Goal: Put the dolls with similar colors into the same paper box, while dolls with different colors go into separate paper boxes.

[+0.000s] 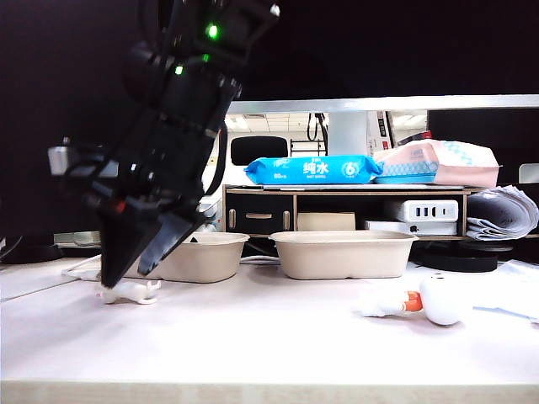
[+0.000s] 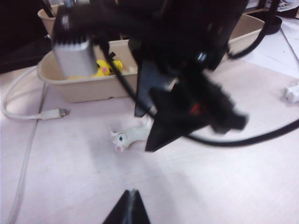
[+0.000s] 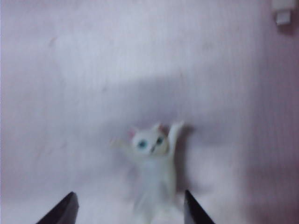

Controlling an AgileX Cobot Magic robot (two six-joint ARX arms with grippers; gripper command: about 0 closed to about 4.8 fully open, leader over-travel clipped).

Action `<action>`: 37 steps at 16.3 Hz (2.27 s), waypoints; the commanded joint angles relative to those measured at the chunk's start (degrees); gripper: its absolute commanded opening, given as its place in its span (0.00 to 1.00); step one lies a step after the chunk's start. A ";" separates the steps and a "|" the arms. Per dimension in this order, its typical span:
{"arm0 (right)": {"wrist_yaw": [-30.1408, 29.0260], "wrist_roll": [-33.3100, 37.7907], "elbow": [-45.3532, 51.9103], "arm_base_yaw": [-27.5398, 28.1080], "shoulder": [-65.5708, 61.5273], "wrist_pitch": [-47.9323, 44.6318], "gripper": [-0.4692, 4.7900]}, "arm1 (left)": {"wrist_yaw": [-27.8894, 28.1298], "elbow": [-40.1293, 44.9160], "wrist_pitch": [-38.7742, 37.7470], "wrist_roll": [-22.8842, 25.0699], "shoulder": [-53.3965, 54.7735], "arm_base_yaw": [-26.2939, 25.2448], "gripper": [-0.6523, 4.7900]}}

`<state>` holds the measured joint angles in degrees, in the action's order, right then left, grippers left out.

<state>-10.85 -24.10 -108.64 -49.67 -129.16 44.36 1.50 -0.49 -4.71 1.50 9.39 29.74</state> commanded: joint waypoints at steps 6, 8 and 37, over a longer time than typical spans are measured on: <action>2.32 0.42 -0.17 -0.09 -1.62 -5.64 0.65 | -0.22 -0.04 0.52 0.02 0.00 -0.04 0.11; 2.38 0.50 -0.15 -0.22 -2.60 -4.79 0.65 | -0.22 -0.04 0.52 0.00 0.00 -0.04 0.11; 7.91 15.37 -0.09 17.70 7.87 -3.10 0.23 | -0.07 -0.04 0.52 0.02 4.31 12.28 0.11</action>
<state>-4.97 -9.82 -108.62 -32.51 -121.56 41.28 1.15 -0.49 -4.95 1.52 13.69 42.15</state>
